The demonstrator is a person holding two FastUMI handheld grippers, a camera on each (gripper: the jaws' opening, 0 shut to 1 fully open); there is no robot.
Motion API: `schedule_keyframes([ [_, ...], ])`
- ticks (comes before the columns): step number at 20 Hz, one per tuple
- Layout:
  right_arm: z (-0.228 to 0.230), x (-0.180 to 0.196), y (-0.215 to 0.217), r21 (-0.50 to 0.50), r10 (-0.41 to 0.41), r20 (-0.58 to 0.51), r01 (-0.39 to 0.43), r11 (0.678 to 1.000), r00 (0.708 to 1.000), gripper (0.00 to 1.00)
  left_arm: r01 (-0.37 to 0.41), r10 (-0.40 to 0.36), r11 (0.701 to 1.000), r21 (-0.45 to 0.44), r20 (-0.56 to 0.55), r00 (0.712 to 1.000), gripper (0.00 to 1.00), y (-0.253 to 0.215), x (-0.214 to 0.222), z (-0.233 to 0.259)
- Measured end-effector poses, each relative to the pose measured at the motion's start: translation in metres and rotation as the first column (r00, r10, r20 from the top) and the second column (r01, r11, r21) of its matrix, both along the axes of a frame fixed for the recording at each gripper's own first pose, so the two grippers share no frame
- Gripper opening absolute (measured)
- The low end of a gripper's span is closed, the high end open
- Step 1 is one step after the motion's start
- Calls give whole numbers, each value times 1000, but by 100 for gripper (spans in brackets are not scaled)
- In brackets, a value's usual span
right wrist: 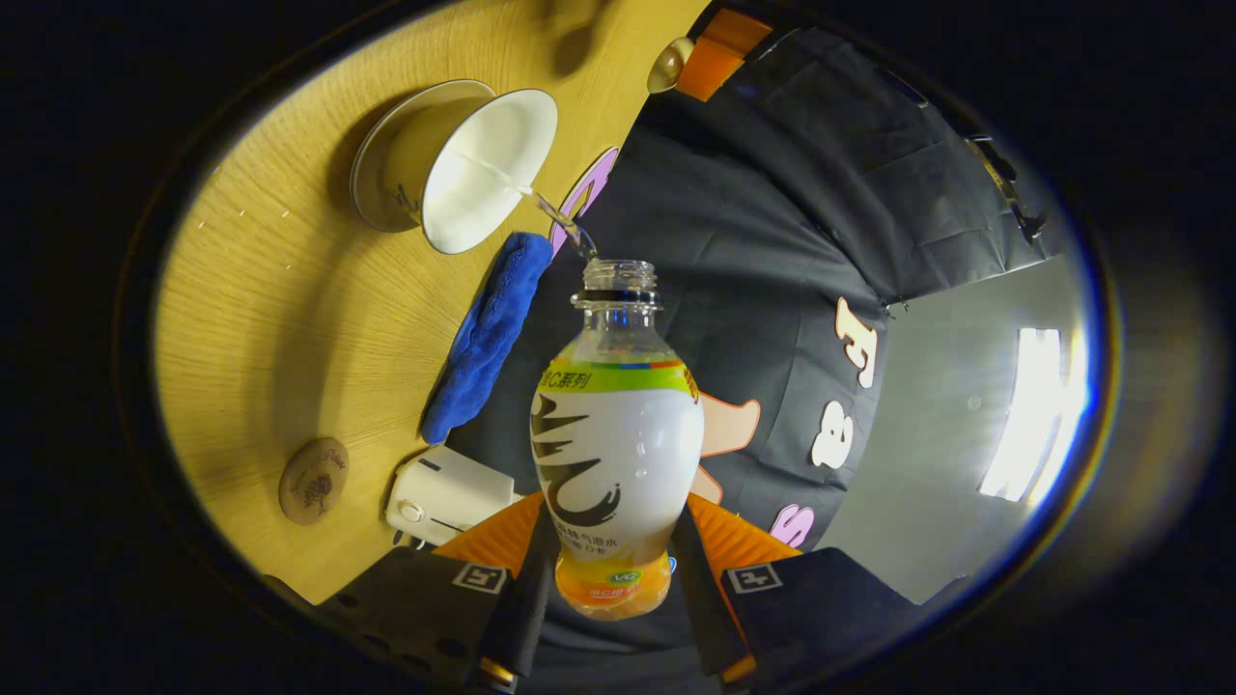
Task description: Open the teacup lid with one hand, grasp the water bottle and pour water into the teacup with the other hand; after pouring, place the water bottle on the coaster and then close the teacup lid.
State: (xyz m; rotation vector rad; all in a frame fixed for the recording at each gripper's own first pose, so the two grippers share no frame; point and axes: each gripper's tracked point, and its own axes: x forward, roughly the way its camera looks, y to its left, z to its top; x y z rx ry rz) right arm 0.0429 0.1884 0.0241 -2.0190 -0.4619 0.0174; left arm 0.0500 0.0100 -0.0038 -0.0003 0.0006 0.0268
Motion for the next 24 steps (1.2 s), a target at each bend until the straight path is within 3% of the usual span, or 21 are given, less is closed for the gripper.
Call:
schedule_keyframes([
  [11,6,10,-4,-57,15,61,-12,998,998,67,1,-1,1000,0,1,1000,27,1,1,0],
  [14,1,10,-7,3,-14,16,14,1000,1000,68,0,0,1000,0,0,1000,27,0,1,0],
  [17,4,10,-6,134,-35,-85,46,990,996,66,0,0,1000,0,1,1000,27,1,1,0],
  [21,4,16,-16,338,-25,-234,106,935,972,66,0,0,1000,0,1,1000,27,0,1,0],
  [24,5,21,-21,520,32,-354,169,837,935,65,0,0,1000,0,1,1000,27,0,1,1],
])
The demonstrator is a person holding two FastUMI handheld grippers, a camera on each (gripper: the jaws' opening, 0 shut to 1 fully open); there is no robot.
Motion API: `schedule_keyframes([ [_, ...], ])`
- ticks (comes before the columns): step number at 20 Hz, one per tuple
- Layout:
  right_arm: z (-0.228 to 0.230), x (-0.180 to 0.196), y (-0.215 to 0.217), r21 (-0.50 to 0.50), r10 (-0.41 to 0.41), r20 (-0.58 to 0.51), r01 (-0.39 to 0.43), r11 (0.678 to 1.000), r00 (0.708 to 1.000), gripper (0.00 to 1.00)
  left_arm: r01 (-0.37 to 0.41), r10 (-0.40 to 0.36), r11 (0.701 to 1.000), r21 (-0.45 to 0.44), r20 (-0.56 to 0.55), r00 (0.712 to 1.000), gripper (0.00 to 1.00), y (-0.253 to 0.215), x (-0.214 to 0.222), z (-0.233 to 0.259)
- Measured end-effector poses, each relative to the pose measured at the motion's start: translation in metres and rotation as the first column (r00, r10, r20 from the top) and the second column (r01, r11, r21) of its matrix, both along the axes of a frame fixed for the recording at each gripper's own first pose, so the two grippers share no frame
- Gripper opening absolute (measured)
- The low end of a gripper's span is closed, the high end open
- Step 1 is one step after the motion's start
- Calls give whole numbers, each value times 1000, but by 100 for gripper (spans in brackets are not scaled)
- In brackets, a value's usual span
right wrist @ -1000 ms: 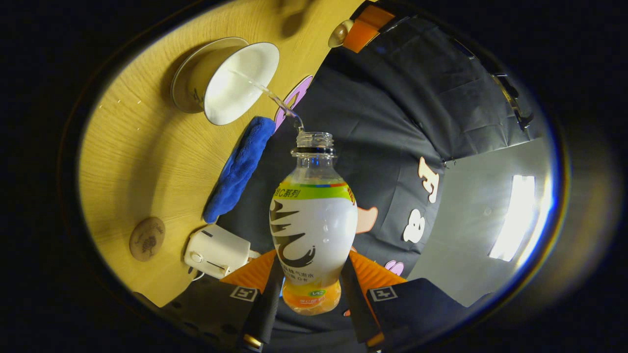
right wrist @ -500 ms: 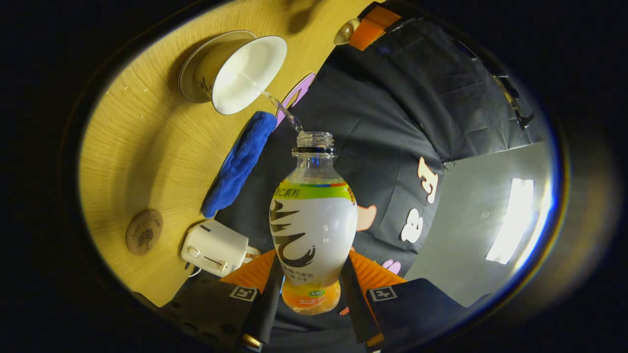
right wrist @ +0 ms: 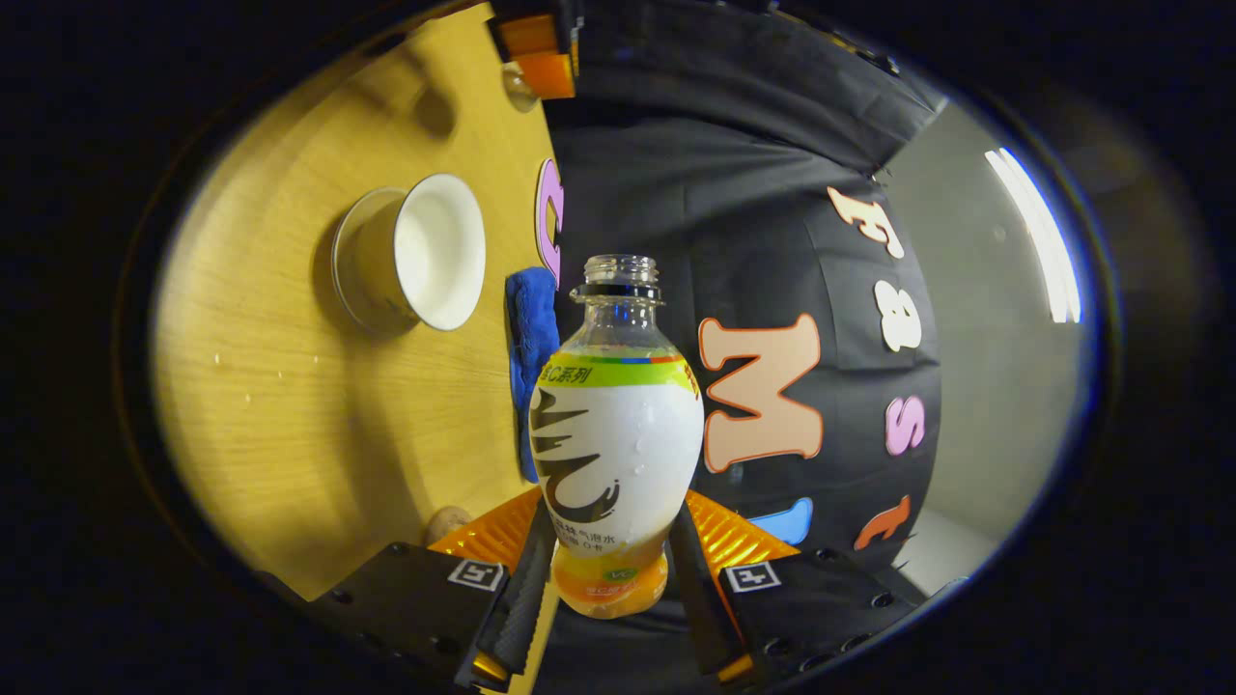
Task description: Open the teacup lid with one hand, grasp the water bottle and pour water into the teacup with the other hand; after pouring, place the water bottle on the coaster and then close the teacup lid.
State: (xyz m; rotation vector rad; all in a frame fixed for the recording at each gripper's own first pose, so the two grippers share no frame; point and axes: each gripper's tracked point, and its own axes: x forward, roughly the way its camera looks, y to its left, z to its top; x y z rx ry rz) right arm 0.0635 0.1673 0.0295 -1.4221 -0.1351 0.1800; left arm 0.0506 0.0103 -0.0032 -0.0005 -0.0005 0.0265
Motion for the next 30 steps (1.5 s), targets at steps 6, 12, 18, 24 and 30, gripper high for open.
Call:
schedule_keyframes([
  [6,12,-20,-23,524,17,-178,81,848,984,66,0,0,1000,0,0,1000,27,0,0,0],
  [12,63,-7,-42,855,149,-207,104,508,967,65,0,0,1000,0,0,1000,27,0,0,0],
  [18,39,22,-60,936,203,-237,167,311,950,69,0,0,1000,0,0,1000,27,0,0,0],
  [24,-19,46,-80,910,136,-324,270,314,936,68,0,0,1000,0,0,1000,27,0,1,-1],
  [30,-39,59,-91,917,109,-353,320,238,929,67,0,0,1000,0,1,1000,27,0,1,0],
])
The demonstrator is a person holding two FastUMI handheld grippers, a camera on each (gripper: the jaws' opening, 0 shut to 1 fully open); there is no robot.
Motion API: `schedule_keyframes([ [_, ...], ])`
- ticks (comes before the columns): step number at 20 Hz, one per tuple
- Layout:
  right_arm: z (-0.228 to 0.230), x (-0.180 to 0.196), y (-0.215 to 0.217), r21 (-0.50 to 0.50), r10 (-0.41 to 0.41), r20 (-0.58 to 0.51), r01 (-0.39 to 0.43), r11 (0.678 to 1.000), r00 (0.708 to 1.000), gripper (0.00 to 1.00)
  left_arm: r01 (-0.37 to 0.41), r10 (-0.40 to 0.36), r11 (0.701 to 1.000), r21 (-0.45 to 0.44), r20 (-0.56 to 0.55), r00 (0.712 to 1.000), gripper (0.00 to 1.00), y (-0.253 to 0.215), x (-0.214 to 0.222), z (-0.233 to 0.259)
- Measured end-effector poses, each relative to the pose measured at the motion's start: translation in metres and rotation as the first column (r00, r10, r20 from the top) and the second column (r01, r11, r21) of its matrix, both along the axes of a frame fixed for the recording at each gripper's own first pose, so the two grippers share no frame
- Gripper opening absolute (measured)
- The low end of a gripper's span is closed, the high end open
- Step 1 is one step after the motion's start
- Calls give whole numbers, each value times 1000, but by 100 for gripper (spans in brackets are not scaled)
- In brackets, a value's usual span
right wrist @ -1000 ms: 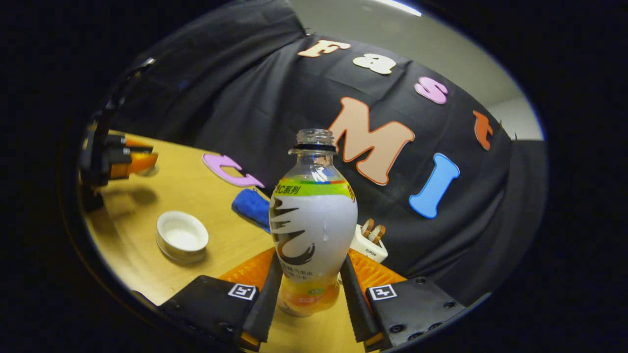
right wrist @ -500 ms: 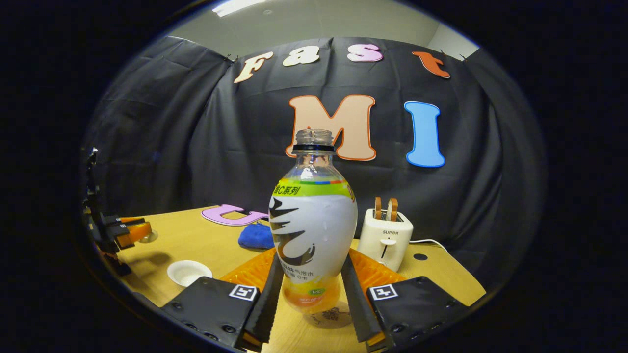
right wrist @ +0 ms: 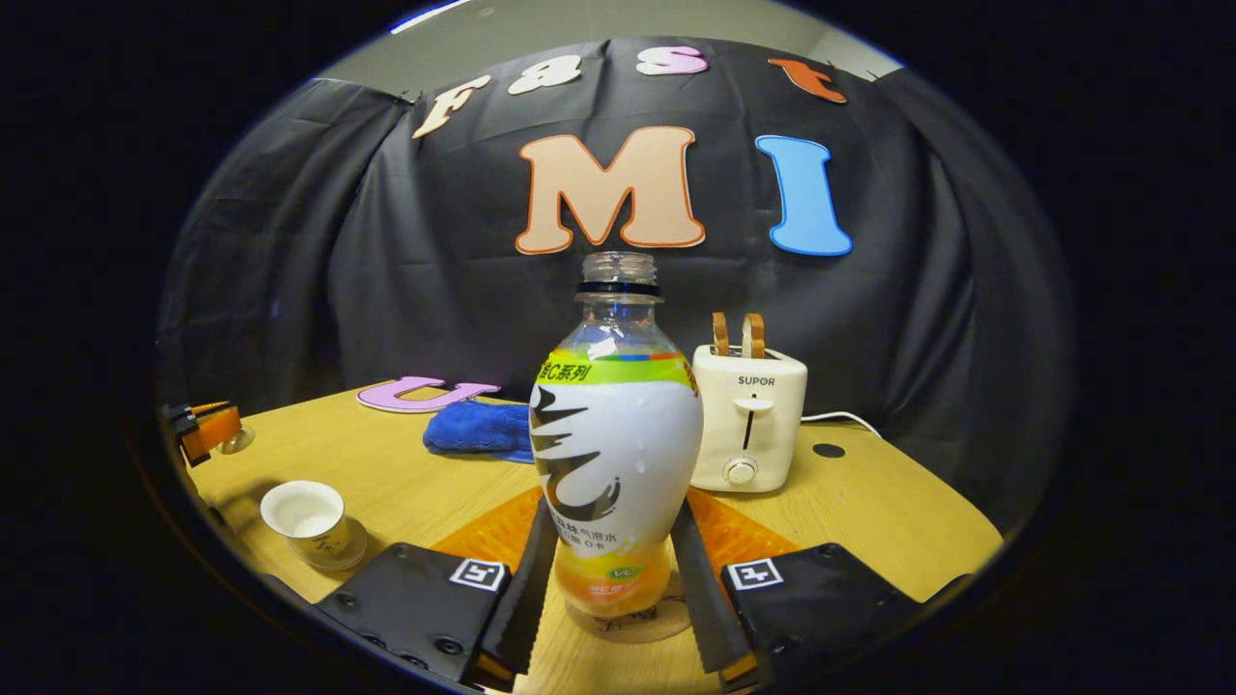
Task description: Open the teacup lid with one hand, grasp the water bottle and pour water into the teacup with the other hand; after pouring, place the water bottle on the coaster and then close the teacup lid.
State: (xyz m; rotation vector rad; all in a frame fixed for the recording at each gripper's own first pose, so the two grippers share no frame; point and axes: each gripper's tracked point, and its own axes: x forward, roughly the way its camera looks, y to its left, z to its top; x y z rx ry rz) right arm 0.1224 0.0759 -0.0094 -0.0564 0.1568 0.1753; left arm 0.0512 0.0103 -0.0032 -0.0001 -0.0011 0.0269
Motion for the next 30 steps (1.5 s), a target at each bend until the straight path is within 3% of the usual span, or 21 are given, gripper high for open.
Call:
schedule_keyframes([
  [14,-22,-3,-13,3,-24,-41,24,1000,999,76,1,-1,1000,0,-1,1000,27,0,-1,0],
  [16,-28,-7,-10,-1,-17,-55,17,1000,998,93,2,-2,1000,0,-1,1000,27,0,0,-1],
  [20,-29,-17,-11,15,-27,-65,28,999,998,87,5,-5,1000,0,-1,1000,27,-1,-1,0],
  [21,-28,-21,-12,16,-29,-64,30,999,998,95,5,-5,1000,0,-1,1000,27,-1,0,0],
  [25,-23,-40,-12,22,-34,-40,34,999,999,91,6,-6,1000,-1,-1,1000,27,-2,0,-1],
  [27,-18,-51,-14,30,-33,-9,34,999,999,94,8,-8,1000,-1,-2,1000,27,-2,0,-1],
  [30,-1,-64,-25,51,-86,85,82,995,993,87,11,-11,1000,-1,-2,1000,27,-2,0,0],
])
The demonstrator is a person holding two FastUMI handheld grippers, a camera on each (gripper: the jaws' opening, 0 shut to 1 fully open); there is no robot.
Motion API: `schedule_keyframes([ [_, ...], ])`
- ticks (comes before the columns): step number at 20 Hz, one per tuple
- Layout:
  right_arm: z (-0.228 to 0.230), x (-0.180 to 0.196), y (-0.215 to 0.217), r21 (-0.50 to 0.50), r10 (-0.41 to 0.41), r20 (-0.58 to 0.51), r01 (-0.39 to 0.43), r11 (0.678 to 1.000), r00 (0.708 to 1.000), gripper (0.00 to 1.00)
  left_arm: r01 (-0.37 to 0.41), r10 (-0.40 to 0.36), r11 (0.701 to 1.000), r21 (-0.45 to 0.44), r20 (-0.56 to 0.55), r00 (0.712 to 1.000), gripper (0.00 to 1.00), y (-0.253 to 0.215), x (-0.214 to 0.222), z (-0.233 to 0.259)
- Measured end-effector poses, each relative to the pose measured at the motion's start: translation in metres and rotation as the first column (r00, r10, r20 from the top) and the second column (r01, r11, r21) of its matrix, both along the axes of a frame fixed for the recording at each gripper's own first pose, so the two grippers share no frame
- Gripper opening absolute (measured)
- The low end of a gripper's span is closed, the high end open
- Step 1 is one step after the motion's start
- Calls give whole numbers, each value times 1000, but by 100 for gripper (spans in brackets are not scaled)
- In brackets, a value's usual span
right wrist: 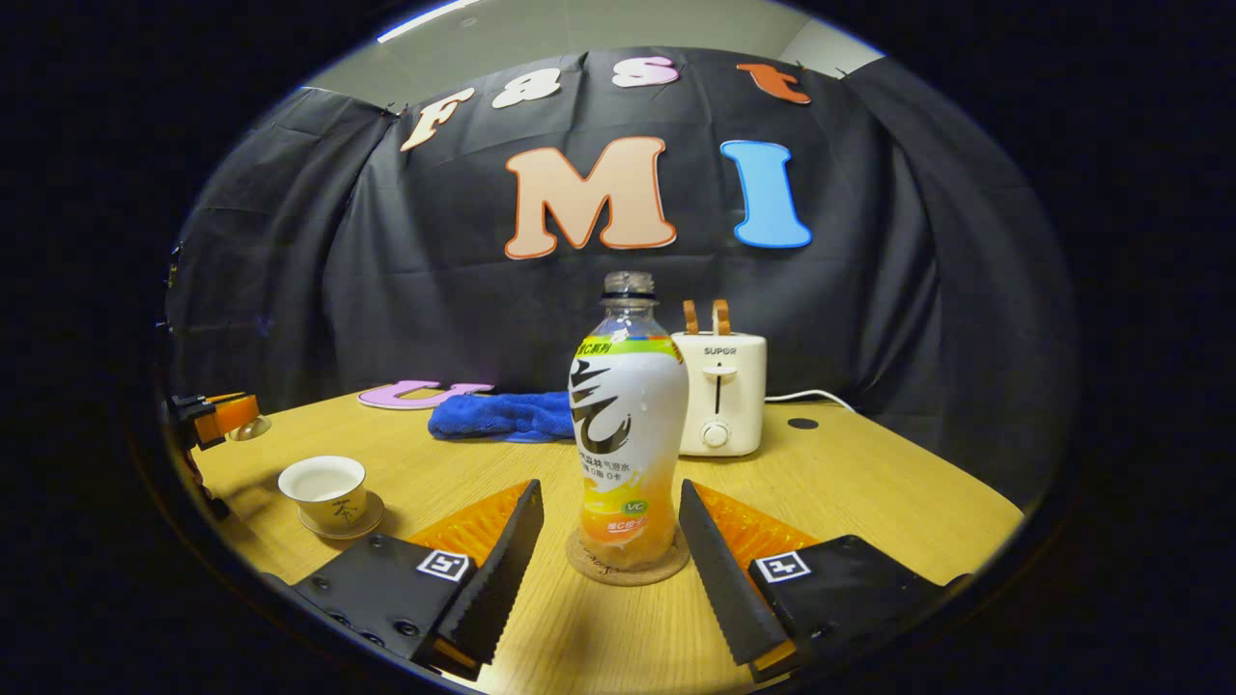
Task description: Open the teacup lid with one hand, grasp the water bottle and pour water into the teacup with the other hand; after pouring, place the water bottle on the coaster and then close the teacup lid.
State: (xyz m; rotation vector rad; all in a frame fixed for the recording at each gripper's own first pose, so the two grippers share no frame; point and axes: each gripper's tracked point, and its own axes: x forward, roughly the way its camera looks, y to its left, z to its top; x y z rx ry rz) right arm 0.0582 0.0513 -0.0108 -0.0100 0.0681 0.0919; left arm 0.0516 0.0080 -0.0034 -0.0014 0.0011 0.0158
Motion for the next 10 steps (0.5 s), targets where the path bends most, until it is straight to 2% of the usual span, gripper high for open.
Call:
schedule_keyframes([
  [1,6,-4,-3,9,-19,40,19,1000,999,91,0,0,1000,0,-1,1000,27,0,0,-1],
  [2,12,-9,-5,12,-31,77,30,999,997,87,2,-2,1000,1,0,1000,27,-1,-1,-1],
  [5,2,-13,-9,11,-38,63,38,999,997,94,21,-21,1000,-2,5,1000,27,-5,0,0],
  [6,1,-16,-10,12,-44,63,43,999,997,88,16,-16,1000,-1,1,1000,27,-6,0,0],
  [8,3,-23,-10,13,-37,66,36,999,997,90,12,-12,1000,-1,-1,1000,27,-5,0,-1],
  [10,4,-29,-14,13,-52,66,51,999,996,90,63,-63,998,-1,3,998,27,-20,0,0],
])
